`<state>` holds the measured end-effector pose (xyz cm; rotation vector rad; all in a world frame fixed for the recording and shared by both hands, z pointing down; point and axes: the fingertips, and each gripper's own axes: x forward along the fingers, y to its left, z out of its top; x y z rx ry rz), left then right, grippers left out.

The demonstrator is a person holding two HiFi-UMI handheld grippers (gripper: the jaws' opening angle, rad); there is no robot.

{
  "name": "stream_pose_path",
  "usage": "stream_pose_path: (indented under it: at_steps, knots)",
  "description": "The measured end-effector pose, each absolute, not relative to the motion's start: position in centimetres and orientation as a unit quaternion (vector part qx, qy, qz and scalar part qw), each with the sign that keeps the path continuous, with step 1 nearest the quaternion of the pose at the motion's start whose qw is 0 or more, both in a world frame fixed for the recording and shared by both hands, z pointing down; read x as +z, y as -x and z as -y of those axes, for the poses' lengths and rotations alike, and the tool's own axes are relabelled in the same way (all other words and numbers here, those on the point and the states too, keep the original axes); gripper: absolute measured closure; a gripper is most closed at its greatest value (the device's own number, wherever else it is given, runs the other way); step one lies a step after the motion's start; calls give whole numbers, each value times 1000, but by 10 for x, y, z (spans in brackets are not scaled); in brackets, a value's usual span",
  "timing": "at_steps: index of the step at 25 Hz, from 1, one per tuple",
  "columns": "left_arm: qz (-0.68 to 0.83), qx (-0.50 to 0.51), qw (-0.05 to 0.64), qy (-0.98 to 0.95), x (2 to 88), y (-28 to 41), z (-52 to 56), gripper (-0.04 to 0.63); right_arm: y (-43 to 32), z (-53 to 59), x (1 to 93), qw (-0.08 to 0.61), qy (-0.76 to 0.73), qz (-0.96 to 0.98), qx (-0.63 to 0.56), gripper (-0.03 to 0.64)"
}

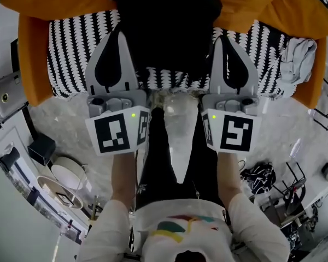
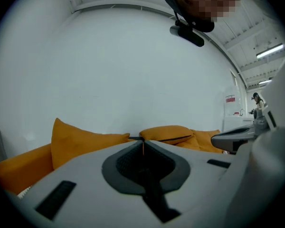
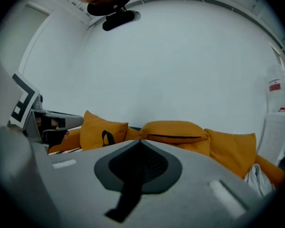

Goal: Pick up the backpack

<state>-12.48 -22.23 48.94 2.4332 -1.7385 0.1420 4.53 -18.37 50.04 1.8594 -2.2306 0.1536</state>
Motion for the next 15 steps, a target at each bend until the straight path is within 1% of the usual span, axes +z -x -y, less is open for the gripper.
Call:
stream_pose_path:
  at_steps: [5, 10, 11, 13, 14, 15]
  knots:
    - [577, 60, 100, -808, 521, 127, 209, 578, -43, 170, 530, 131, -631, 761, 73, 612]
    - [575, 65, 111, -808, 535, 132, 211, 578, -42, 173, 541, 131, -629, 761, 89, 607]
    - [575, 62, 114, -807, 538, 134, 213, 577, -43, 175, 543, 132, -629, 760, 94, 598]
    - [578, 60, 123, -805, 546, 140, 219, 574, -45, 180, 549, 131, -629, 758, 108, 546]
    - [578, 61, 129, -803, 553, 145, 223, 563, -46, 183, 553, 131, -629, 757, 115, 521]
    - [578, 64, 135, -802, 561, 150, 227, 537, -47, 186, 557, 131, -630, 755, 121, 501]
